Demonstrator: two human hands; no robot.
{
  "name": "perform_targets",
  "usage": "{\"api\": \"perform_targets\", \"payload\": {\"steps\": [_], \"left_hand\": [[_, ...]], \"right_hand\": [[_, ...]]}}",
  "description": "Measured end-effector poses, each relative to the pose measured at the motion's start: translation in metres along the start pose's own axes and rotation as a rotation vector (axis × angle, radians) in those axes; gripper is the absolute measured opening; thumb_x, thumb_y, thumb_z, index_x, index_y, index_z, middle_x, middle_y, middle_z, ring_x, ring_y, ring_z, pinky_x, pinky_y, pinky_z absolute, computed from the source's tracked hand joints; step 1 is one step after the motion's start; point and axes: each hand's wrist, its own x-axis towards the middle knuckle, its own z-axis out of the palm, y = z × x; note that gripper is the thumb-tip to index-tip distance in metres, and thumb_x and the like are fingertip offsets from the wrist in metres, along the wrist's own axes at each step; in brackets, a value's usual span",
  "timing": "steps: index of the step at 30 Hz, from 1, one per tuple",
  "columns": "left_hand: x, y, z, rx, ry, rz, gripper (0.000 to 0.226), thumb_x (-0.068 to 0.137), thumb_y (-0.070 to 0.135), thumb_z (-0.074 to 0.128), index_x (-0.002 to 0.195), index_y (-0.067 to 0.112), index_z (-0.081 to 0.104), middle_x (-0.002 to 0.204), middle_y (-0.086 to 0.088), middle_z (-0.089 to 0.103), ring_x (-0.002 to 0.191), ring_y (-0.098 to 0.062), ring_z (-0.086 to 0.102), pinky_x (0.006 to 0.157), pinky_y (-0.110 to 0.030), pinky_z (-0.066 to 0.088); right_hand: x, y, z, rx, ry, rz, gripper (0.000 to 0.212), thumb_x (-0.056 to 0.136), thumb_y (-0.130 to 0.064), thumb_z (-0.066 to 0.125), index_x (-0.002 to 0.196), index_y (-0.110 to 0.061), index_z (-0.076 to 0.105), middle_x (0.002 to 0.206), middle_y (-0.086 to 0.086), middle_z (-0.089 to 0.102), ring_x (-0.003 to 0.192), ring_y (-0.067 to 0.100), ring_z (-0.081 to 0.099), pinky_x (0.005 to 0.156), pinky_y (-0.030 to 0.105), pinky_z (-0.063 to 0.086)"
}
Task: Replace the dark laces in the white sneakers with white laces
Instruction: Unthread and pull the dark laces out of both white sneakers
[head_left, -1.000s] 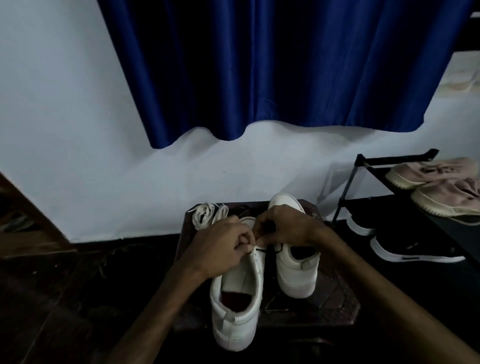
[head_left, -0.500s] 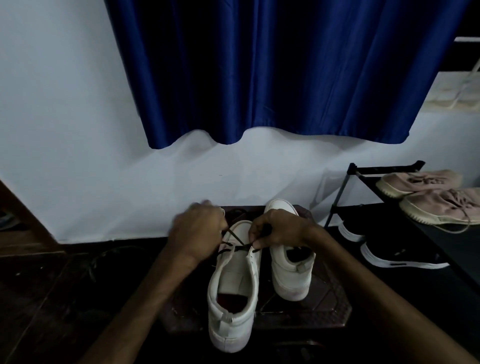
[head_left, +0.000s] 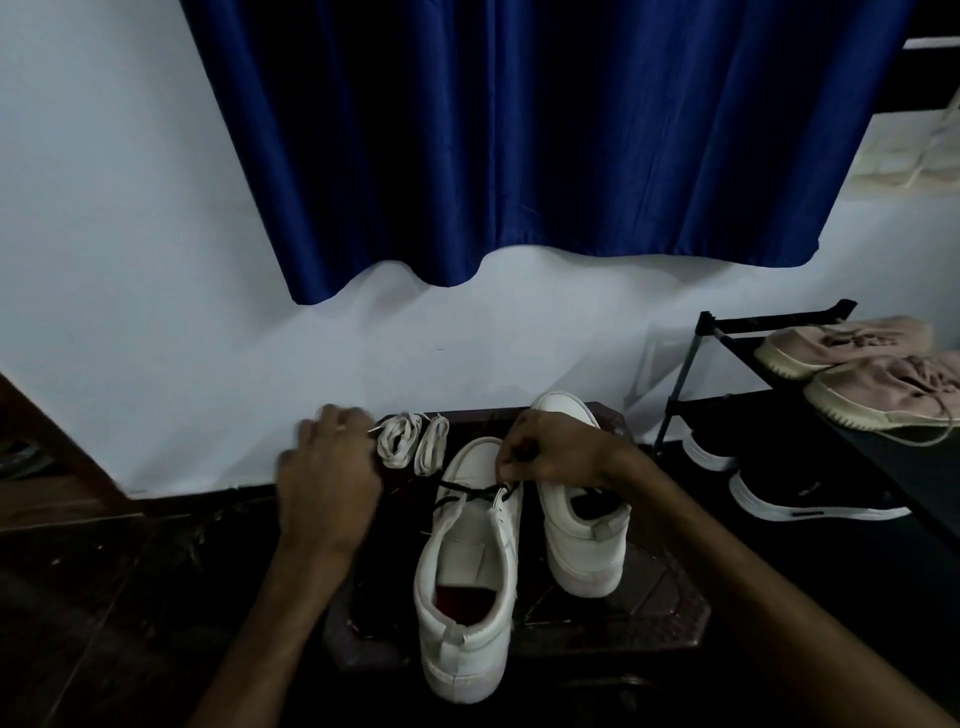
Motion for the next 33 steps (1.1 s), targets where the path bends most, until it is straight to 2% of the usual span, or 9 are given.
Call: {"api": "perform_targets", "payload": {"steps": [3, 5, 9, 13, 18, 24, 27, 31, 33], "left_hand": [[-0.012, 0.040, -0.003, -0.304, -0.233, 0.258, 0.012, 0.091, 0.024, 0.061, 0.098, 0.029, 0.069, 0.104, 0.012, 0.059, 0.098, -0.010, 0.057, 0.080, -0.031, 0.046], [-0.017, 0.057, 0.001, -0.283, -0.348, 0.311, 0.009, 0.090, 0.031, 0.063, 0.094, 0.031, 0.070, 0.102, 0.013, 0.059, 0.099, -0.004, 0.057, 0.080, -0.027, 0.044], [-0.013, 0.063, -0.001, -0.145, -0.323, 0.281, 0.007, 0.086, 0.035, 0.066, 0.088, 0.031, 0.072, 0.100, 0.013, 0.062, 0.099, -0.005, 0.060, 0.076, -0.024, 0.043], [-0.012, 0.071, 0.002, -0.023, -0.356, 0.342, 0.010, 0.088, 0.027, 0.063, 0.096, 0.031, 0.068, 0.111, 0.008, 0.054, 0.111, -0.014, 0.053, 0.088, -0.032, 0.046], [-0.016, 0.070, 0.012, -0.082, -0.330, 0.305, 0.011, 0.085, 0.020, 0.063, 0.088, 0.029, 0.069, 0.102, 0.009, 0.051, 0.106, -0.013, 0.055, 0.080, -0.030, 0.046], [0.000, 0.025, -0.018, -0.329, -0.081, -0.056, 0.008, 0.079, 0.026, 0.075, 0.075, 0.029, 0.070, 0.094, 0.006, 0.057, 0.091, -0.019, 0.060, 0.076, -0.032, 0.046], [0.011, -0.006, -0.025, -0.309, -0.037, -0.179, 0.013, 0.083, 0.027, 0.072, 0.076, 0.035, 0.066, 0.096, 0.005, 0.057, 0.095, -0.023, 0.060, 0.075, -0.031, 0.041], [0.000, 0.003, -0.012, -0.355, -0.208, 0.031, 0.019, 0.085, 0.020, 0.070, 0.092, 0.038, 0.068, 0.108, 0.006, 0.059, 0.101, -0.022, 0.061, 0.088, -0.039, 0.050], [-0.007, 0.022, -0.007, -0.395, -0.228, 0.180, 0.015, 0.088, 0.022, 0.068, 0.096, 0.034, 0.072, 0.111, 0.013, 0.057, 0.106, -0.009, 0.053, 0.091, -0.033, 0.047]], "right_hand": [[0.000, 0.000, 0.001, -0.001, 0.008, -0.019, 0.011, 0.086, -0.013, 0.066, 0.088, -0.018, 0.076, 0.087, -0.006, 0.067, 0.087, 0.005, 0.063, 0.080, 0.014, 0.047], [0.000, 0.002, 0.002, -0.013, 0.012, -0.037, 0.016, 0.085, -0.007, 0.065, 0.089, -0.016, 0.077, 0.082, -0.009, 0.066, 0.093, 0.010, 0.063, 0.081, 0.013, 0.047], [-0.001, 0.002, 0.002, -0.063, 0.034, -0.064, 0.024, 0.084, 0.001, 0.061, 0.090, -0.015, 0.077, 0.077, -0.014, 0.058, 0.093, 0.006, 0.059, 0.076, 0.006, 0.041], [-0.003, 0.000, 0.001, -0.095, 0.028, -0.072, 0.033, 0.083, 0.008, 0.055, 0.092, -0.014, 0.077, 0.079, -0.013, 0.054, 0.087, 0.003, 0.055, 0.075, 0.005, 0.040], [-0.004, -0.001, 0.002, -0.101, 0.048, -0.088, 0.036, 0.079, 0.012, 0.052, 0.092, -0.012, 0.076, 0.082, -0.015, 0.052, 0.098, 0.012, 0.057, 0.083, 0.017, 0.043], [-0.002, 0.006, 0.008, -0.044, 0.096, -0.114, 0.040, 0.075, 0.013, 0.051, 0.086, -0.015, 0.077, 0.093, -0.009, 0.058, 0.103, 0.008, 0.053, 0.082, 0.010, 0.039], [-0.003, 0.006, 0.008, -0.023, 0.094, -0.127, 0.037, 0.076, 0.013, 0.051, 0.086, -0.011, 0.078, 0.092, -0.008, 0.058, 0.093, 0.003, 0.052, 0.077, 0.007, 0.038], [-0.003, 0.006, 0.008, -0.014, 0.096, -0.135, 0.033, 0.079, 0.009, 0.053, 0.086, -0.012, 0.078, 0.095, -0.006, 0.056, 0.089, -0.002, 0.050, 0.076, 0.000, 0.032], [-0.004, 0.005, 0.009, -0.010, 0.097, -0.126, 0.033, 0.080, 0.008, 0.054, 0.086, -0.013, 0.078, 0.094, -0.009, 0.054, 0.088, -0.009, 0.050, 0.075, -0.001, 0.030]]}}
